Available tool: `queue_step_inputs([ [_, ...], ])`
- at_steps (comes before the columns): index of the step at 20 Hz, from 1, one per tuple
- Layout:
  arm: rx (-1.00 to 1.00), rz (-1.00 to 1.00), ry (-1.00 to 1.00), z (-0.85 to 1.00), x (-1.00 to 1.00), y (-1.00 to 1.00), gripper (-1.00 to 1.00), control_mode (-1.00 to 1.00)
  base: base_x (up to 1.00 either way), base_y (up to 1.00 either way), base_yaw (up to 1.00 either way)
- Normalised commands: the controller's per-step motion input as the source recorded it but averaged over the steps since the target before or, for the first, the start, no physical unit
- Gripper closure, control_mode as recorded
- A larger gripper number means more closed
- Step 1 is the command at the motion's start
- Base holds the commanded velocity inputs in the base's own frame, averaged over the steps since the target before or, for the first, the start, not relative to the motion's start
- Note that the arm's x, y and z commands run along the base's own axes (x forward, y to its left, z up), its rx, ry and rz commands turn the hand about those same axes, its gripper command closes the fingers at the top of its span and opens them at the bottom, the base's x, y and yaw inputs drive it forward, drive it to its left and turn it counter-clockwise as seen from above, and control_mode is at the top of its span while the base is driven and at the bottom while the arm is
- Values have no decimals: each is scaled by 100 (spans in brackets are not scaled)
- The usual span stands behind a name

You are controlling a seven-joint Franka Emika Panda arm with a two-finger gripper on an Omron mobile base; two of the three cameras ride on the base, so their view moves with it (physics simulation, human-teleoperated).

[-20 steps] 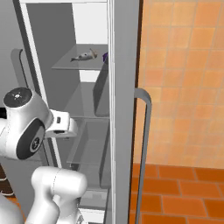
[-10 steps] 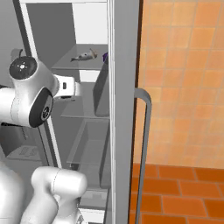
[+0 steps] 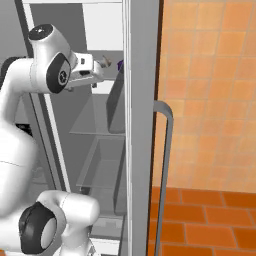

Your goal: Place one eggplant and one fish in each tupperware on the nearby counter, to pack two identical lunches.

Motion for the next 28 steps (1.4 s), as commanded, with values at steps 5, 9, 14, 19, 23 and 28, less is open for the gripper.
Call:
queue_step_inputs([
  [5, -4, -6, -2, 2, 95, -28, -100, -100, 0, 0, 0],
  [9, 0, -2, -4, 1, 100, -19, -100, -100, 0, 0, 0],
  [14, 0, 0, -8, 24, 34, 0, -100, -100, 0, 0, 0],
  [19, 0, 0, -10, 1, 55, -10, -100, -100, 0, 0, 0],
  [23, 0, 0, 0, 1, 85, -14, -100, -100, 0, 0, 0],
  [28, 0, 0, 1, 2, 51, -40, -100, -100, 0, 0, 0],
])
